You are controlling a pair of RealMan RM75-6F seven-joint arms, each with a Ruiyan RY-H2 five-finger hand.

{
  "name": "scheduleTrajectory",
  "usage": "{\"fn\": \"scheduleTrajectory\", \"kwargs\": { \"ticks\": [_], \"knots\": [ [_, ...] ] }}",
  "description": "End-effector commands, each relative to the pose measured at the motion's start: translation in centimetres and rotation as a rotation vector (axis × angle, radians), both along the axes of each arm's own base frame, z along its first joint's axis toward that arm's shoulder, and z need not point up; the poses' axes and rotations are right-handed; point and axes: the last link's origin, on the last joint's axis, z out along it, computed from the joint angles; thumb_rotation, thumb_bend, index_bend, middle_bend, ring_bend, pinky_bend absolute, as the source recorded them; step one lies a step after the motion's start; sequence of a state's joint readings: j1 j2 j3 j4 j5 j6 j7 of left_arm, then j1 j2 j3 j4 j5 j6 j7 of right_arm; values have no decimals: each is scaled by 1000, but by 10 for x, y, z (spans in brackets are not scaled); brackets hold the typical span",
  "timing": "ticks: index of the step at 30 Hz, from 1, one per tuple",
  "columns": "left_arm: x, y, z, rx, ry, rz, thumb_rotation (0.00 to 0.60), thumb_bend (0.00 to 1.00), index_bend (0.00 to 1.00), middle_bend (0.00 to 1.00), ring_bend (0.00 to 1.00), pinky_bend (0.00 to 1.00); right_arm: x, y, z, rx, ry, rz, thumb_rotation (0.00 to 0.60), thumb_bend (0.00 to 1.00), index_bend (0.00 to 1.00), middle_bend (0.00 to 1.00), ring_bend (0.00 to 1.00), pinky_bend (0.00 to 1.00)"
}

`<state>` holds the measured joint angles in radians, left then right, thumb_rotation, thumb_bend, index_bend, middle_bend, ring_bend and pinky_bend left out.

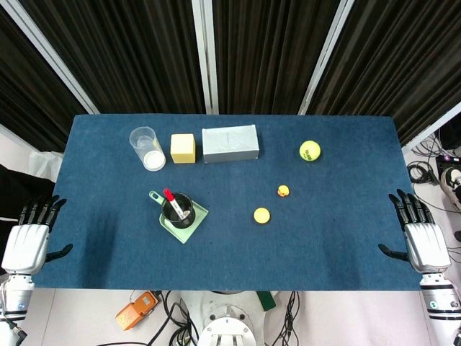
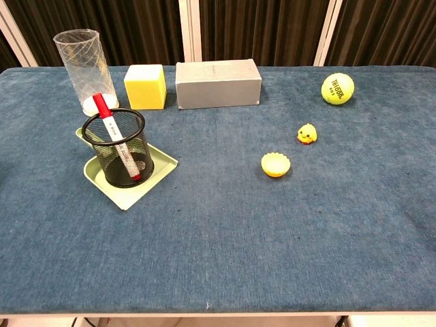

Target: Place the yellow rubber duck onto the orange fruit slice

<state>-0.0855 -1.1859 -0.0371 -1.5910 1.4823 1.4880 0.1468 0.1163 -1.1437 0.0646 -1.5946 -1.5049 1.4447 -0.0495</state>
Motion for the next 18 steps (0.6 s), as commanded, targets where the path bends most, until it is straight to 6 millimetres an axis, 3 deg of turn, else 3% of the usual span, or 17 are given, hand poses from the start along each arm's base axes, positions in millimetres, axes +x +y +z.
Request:
{"fn": "scheduleTrajectory", "kwargs": {
  "ticks": [1,8,11,14,18],
  "knots": [
    [0,2,0,0,-2,1,600,0,120,86,17,0,1,-1,0,2,0,0,600,110,0,15,0,168],
    [1,4,0,-6,5,-6,600,0,120,86,17,0,8,-11,0,19,12,27,600,110,0,14,12,216],
    [3,5,0,0,-1,-10,600,0,120,86,17,0,16,-25,-1,46,26,61,600,110,0,36,37,241],
    [4,6,1,2,-4,-17,600,0,120,86,18,0,29,-49,-7,111,24,96,600,110,0,109,67,277],
    [4,6,1,4,-4,-21,600,0,120,86,18,0,54,-93,-25,234,56,126,600,110,0,121,67,289]
  ]
}}
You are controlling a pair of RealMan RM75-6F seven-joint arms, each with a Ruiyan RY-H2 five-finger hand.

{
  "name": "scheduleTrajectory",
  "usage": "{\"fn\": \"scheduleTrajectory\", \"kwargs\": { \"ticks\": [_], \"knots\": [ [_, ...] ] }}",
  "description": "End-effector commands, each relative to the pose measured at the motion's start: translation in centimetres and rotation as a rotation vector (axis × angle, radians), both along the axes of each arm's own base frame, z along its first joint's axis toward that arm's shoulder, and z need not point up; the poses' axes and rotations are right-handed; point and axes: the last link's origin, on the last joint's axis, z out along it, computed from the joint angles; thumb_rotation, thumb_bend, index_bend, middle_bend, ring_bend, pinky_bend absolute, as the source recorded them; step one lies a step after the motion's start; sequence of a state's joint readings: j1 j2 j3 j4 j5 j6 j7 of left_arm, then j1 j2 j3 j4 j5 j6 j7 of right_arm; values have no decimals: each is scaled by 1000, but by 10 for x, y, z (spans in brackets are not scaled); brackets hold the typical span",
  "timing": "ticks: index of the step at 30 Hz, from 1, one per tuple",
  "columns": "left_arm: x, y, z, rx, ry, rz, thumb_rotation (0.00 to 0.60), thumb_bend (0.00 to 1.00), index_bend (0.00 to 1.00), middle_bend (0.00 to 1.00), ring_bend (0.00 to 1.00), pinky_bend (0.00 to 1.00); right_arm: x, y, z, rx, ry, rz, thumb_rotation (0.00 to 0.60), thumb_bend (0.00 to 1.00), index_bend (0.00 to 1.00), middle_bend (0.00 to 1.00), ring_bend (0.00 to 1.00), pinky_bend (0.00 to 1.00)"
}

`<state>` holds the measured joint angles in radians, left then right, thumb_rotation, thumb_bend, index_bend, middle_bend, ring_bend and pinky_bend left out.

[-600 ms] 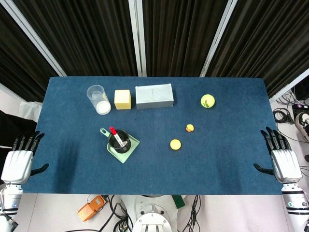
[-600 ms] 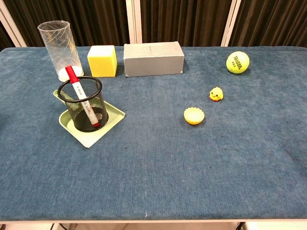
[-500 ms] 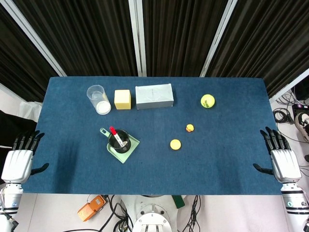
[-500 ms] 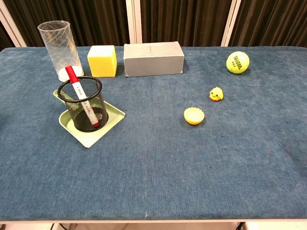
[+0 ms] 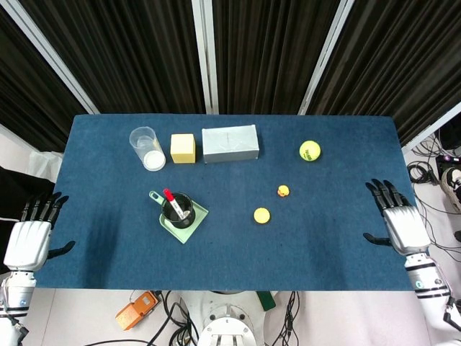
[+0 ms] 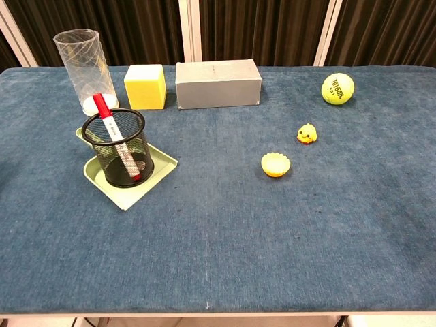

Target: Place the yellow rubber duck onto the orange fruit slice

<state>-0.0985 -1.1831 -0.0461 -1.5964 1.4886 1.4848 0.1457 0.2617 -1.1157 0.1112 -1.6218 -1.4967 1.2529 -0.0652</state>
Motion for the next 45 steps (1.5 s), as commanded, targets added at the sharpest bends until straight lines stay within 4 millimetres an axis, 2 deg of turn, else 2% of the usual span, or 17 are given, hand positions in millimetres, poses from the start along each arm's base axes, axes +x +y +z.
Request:
{"fn": "scheduleTrajectory", "kwargs": {
  "ticks": [1,5,8,14,20,25,45],
  "knots": [
    [0,0,1,2,0,1,600,0,120,86,18,0,33,-53,-18,129,44,47,600,110,0,121,67,289],
    [-1,-2,3,9,4,7,600,0,120,86,19,0,61,-98,-49,234,107,70,600,115,0,62,65,289],
    [-1,-5,5,14,6,14,600,0,120,86,19,0,77,-122,-73,283,155,84,600,139,19,27,55,288],
    [-6,-9,8,22,11,42,600,0,120,86,19,0,90,-151,-119,349,204,72,600,207,111,27,53,285],
    [-6,-10,10,29,17,51,600,0,120,86,18,0,96,-163,-151,385,241,81,600,319,318,27,60,286],
    [-9,-11,10,28,19,63,600,0,120,86,19,0,99,-167,-161,384,230,87,600,375,408,31,69,286],
    [-15,-13,9,31,17,84,600,0,120,86,19,0,88,-169,-168,384,173,79,600,429,471,71,99,286]
  ]
}}
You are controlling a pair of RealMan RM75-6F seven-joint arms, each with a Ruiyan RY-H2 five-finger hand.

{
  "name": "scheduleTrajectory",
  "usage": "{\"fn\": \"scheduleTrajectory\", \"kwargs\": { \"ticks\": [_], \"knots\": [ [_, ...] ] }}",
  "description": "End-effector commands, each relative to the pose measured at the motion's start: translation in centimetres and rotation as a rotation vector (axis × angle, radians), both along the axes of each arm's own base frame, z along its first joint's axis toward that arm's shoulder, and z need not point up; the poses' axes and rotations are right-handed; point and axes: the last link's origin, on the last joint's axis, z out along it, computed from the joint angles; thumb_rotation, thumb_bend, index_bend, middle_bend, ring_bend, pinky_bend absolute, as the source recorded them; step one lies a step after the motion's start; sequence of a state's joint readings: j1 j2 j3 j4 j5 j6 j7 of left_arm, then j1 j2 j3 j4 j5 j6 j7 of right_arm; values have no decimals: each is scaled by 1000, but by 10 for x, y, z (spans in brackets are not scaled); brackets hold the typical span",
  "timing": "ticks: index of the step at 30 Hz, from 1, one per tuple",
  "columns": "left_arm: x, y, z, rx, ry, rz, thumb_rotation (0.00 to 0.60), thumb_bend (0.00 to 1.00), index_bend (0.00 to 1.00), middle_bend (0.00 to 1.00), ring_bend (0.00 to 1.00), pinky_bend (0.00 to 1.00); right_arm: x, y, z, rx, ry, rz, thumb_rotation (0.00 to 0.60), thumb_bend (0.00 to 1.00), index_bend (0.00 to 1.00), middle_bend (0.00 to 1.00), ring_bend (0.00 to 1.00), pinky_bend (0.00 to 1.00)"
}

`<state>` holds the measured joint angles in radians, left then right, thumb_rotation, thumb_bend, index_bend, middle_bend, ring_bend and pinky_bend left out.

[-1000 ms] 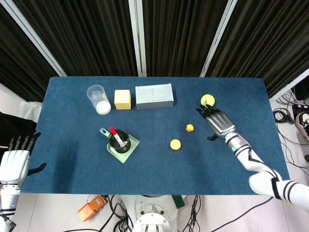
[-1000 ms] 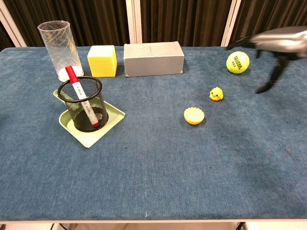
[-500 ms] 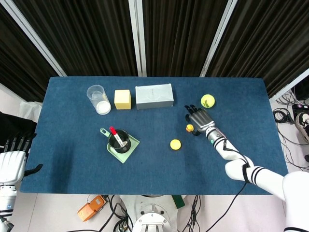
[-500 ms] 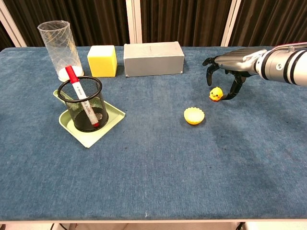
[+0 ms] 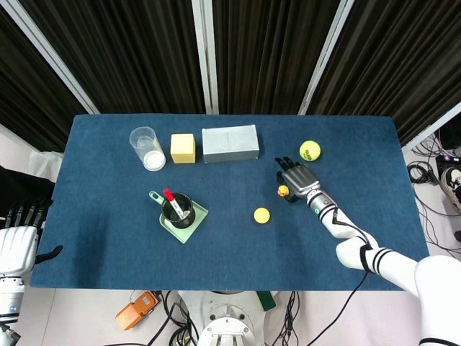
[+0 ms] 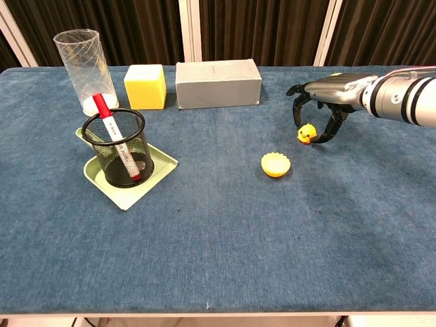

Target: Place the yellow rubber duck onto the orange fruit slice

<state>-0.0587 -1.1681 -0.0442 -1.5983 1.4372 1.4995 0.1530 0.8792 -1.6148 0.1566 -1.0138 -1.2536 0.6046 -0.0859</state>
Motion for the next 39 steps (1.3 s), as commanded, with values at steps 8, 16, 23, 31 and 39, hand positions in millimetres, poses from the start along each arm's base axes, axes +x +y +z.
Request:
{"fn": "scheduleTrajectory", "kwargs": {
  "ticks": [8,16,23,31,39],
  "knots": [
    [-1,-2,-1,0,-1,3,600,0,120,86,19,0,-1,2,-2,-6,-37,15,600,520,606,124,135,286],
    [-3,-3,0,5,-5,4,600,0,120,86,19,0,18,17,27,-36,-132,118,600,521,639,139,136,286],
    [-1,-1,-1,3,-10,-7,600,0,120,86,19,0,50,48,25,36,-113,276,600,520,636,142,136,286],
    [-3,-3,-3,2,-15,0,600,0,120,86,19,0,54,59,4,88,-42,305,600,520,607,142,136,286],
    [-7,-6,-4,4,-21,7,600,0,120,86,19,0,55,64,-5,95,-11,319,600,521,563,142,136,285]
  ]
}}
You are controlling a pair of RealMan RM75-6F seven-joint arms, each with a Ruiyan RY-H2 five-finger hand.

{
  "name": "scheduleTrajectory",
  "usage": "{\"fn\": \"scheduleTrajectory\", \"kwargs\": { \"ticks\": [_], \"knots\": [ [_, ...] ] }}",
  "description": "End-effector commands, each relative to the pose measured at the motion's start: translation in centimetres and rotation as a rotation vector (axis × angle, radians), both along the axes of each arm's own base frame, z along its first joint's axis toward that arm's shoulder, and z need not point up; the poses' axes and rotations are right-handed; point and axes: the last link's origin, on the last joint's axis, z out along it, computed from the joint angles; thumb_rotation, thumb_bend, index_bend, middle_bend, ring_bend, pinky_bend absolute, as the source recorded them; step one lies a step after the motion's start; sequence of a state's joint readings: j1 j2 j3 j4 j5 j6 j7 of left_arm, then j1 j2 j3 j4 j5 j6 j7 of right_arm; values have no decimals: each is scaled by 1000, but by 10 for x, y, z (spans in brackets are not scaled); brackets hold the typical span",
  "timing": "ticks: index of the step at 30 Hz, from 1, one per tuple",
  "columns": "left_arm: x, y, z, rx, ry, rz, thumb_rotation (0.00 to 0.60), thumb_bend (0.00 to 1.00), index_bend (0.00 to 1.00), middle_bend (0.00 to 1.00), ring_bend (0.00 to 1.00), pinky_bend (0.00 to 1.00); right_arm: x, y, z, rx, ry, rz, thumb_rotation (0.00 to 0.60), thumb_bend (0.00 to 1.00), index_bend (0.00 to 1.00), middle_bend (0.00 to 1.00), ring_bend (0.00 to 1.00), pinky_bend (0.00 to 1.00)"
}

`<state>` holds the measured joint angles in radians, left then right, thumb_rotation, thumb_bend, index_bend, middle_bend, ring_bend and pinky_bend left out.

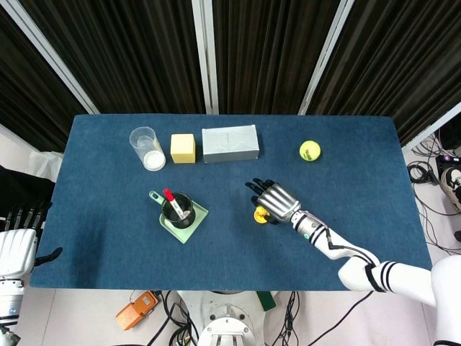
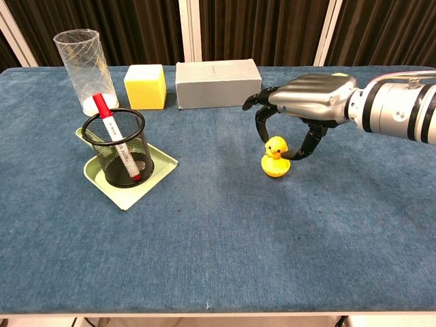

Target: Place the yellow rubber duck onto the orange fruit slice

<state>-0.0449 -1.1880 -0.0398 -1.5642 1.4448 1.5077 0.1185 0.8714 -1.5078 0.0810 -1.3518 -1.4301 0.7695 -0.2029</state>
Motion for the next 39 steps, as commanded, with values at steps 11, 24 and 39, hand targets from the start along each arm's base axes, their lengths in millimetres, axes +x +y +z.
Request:
{"fn": "scheduleTrajectory", "kwargs": {
  "ticks": [11,24,39],
  "knots": [
    [-5,-4,0,9,-5,5,600,0,120,86,19,0,-1,8,-7,12,34,5,600,520,336,141,115,258],
    [-3,2,0,8,-10,-12,600,0,120,86,19,0,-41,19,81,-239,-52,-89,600,521,225,142,102,246],
    [4,11,-4,4,-16,-37,600,0,120,86,18,0,-162,122,191,-564,-220,-470,600,284,56,93,38,189]
  ]
}}
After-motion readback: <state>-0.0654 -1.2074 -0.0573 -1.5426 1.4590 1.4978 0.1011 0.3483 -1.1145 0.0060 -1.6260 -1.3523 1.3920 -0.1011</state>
